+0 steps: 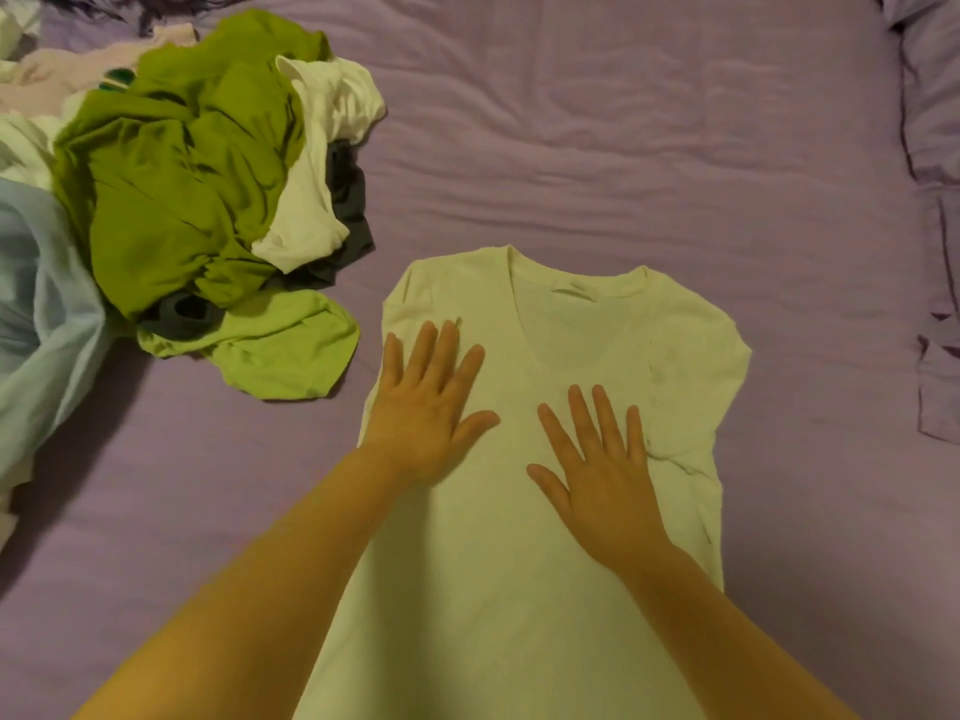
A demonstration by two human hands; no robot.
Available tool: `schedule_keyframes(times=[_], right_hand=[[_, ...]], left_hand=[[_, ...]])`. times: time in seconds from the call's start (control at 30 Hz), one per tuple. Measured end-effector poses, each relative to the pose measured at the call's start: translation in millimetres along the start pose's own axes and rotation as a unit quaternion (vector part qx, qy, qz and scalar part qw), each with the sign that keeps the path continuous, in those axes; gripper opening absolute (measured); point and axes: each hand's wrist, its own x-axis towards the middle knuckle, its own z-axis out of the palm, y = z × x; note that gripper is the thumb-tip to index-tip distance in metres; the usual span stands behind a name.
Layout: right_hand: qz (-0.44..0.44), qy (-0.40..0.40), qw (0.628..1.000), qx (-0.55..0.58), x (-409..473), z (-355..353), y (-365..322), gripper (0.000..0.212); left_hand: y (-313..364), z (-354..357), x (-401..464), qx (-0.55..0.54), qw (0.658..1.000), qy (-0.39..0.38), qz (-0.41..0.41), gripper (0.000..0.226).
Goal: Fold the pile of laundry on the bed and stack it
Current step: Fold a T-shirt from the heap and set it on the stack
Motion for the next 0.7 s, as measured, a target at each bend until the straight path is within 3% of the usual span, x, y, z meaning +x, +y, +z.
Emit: schedule_keyframes(times=[0.13,0.33,0.43,0.5,0.7], right_hand=[[-0.004,0.042,0.999,-0.013,-35.6,-4.9,20.0,0.058],[0.058,0.111,0.992,-0.006,-73.8,-0.2,60.2,0.044],[0.090,0.116,0.988,0.045,-74.7,-0.7,73.2,0.056],[0.106,0.135,0.981,0.091,-73.0,-2.3,77.7,0.050],[0.189,0.151,0.934,0.262,-60.7,-4.0,86.8,0.026]], left_hand=[[72.3,-4.4,-23.7,-0.030,0.994,-0.011,0.106,0.070],[147.8,-12.8,-0.6,-0.049,0.988,-0.058,0.133,0.059],[158.1,-16.9,18.7,-0.019,0.983,-0.103,0.148,0.056],[158.7,-17.2,26.4,-0.005,0.983,-0.123,0.139,0.054],[167.4,-16.0,41.0,-0.056,0.989,-0.043,0.127,0.050]])
